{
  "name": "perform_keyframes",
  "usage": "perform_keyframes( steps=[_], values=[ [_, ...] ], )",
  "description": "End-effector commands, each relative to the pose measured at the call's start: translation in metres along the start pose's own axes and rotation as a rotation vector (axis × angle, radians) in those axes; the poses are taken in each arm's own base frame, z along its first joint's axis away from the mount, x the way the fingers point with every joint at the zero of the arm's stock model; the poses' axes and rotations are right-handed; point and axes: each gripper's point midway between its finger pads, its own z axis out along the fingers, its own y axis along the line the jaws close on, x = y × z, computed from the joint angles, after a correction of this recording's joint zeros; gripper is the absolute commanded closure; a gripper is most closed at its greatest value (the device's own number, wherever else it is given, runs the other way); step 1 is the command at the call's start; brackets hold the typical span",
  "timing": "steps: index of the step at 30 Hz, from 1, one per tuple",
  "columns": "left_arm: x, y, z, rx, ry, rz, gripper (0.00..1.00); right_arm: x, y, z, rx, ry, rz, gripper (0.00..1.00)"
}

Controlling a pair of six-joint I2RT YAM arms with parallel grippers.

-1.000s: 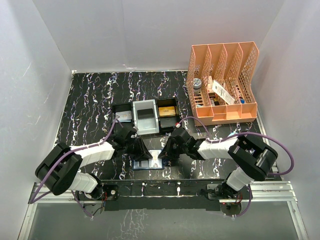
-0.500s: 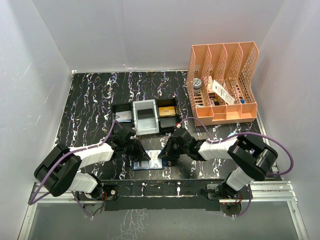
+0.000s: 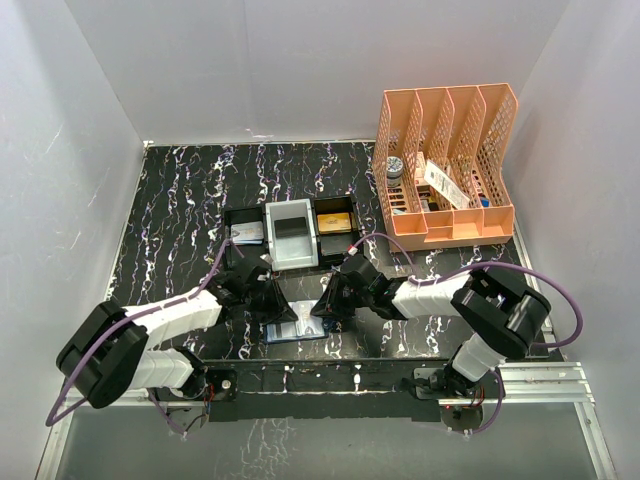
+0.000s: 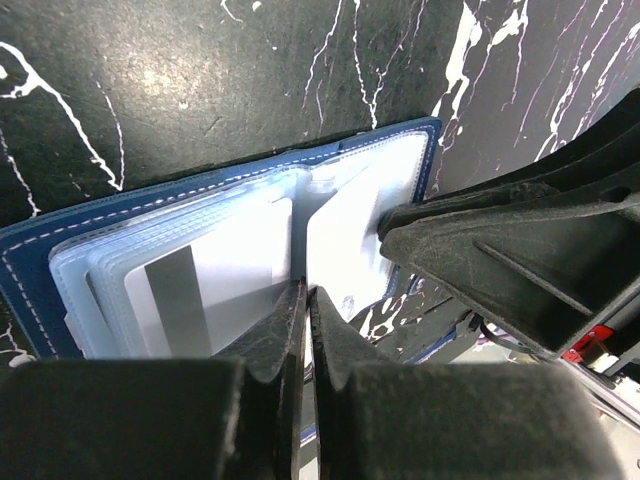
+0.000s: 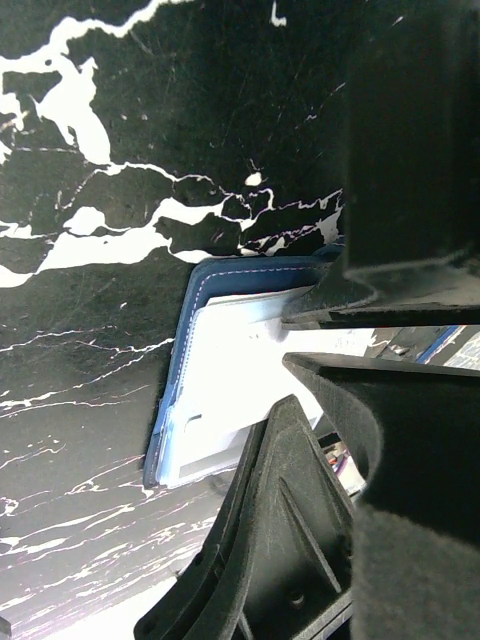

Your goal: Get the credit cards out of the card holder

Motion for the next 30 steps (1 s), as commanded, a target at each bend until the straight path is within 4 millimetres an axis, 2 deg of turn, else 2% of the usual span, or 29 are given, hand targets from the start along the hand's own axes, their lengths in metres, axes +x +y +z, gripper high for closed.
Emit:
perform_keyframes(
  steps=[1, 25, 30],
  values=[
    [0.002, 0.011, -0.005, -0.055, -0.007, 0.037, 1.00, 0.029, -0.081, -0.001, 0.291, 0.072, -0.015, 0.85],
    [-0.001, 0.025, -0.021, -0.132, -0.014, 0.104, 1.00, 0.026, -0.082, -0.002, 0.315, 0.063, -0.029, 0.88],
    [-0.003, 0.024, -0.026, -0.127, -0.026, 0.109, 1.00, 0.021, -0.072, -0.004, 0.295, 0.053, -0.042, 0.89]
  ],
)
